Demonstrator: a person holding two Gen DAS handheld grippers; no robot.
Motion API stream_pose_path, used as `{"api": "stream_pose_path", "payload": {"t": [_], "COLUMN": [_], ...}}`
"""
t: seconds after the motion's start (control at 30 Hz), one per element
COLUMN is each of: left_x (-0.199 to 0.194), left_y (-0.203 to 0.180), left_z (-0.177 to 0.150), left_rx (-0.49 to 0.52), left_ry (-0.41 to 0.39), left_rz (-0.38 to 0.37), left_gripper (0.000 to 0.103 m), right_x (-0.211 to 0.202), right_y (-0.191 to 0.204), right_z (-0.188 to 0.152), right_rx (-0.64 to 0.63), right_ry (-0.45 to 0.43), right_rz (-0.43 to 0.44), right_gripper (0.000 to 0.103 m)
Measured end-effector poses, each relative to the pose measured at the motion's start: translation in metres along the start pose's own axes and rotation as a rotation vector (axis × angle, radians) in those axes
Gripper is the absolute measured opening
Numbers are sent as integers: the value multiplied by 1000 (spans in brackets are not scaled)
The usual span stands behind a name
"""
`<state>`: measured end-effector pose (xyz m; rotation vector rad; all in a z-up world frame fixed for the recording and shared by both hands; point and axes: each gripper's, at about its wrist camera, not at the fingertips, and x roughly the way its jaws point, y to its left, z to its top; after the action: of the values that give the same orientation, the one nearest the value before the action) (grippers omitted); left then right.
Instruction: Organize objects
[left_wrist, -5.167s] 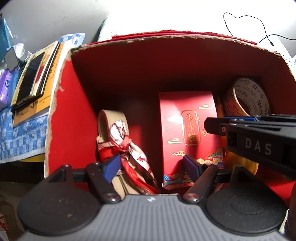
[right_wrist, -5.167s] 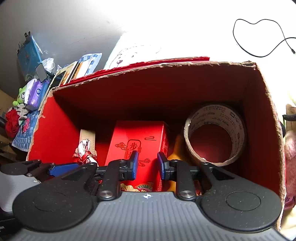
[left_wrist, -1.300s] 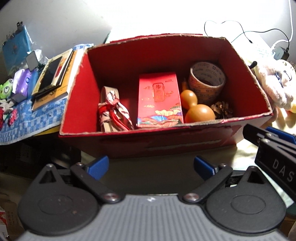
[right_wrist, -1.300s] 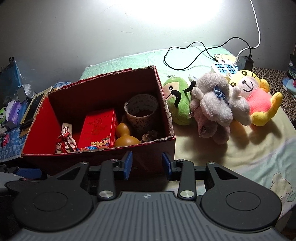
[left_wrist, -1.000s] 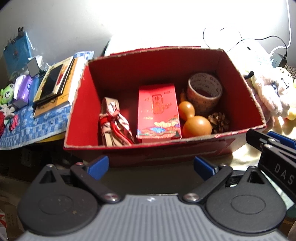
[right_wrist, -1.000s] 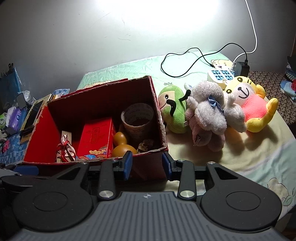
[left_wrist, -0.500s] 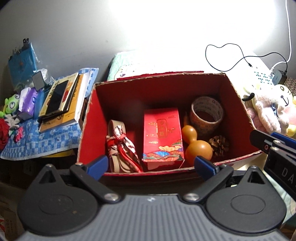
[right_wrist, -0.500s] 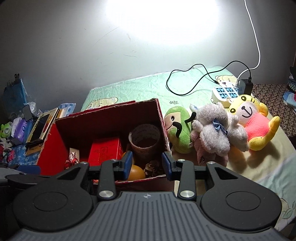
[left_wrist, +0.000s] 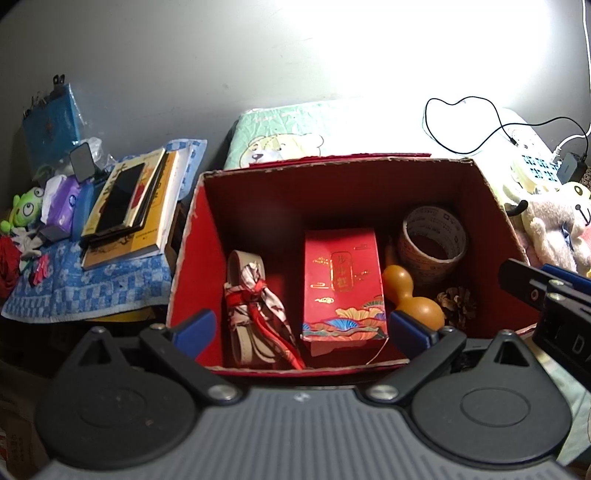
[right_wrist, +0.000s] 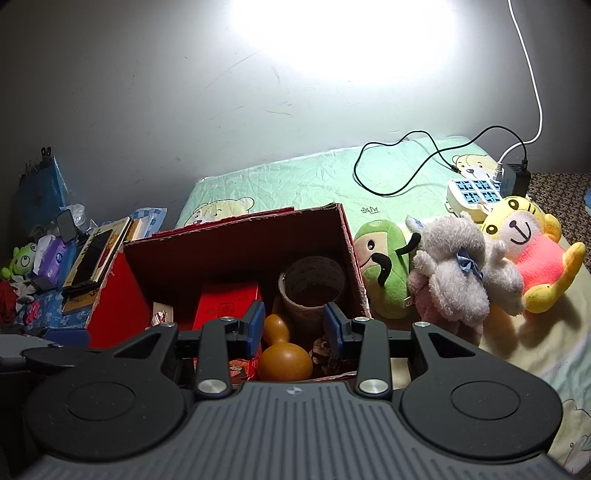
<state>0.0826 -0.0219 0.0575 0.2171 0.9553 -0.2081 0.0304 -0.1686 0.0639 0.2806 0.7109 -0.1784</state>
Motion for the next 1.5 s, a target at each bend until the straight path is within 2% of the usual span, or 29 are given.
{"api": "stream_pose_path", "payload": {"t": [0.33,0.73,1.5], "left_x": [21,39,53], "left_y": [8,14,22], "left_z": [9,16,18], "left_rx": [-27,-38,-67], "left_ry": [28,46,65], "left_rz": [14,30,26], "left_gripper": [100,100,100], "right_x": [22,44,59], "right_y": [6,10,15], "right_z": [5,13,17], "right_rx": [1,-23,-43], "right_ry": [41,76,89], "right_rz": [21,1,16], "right_gripper": [38,39,39]}}
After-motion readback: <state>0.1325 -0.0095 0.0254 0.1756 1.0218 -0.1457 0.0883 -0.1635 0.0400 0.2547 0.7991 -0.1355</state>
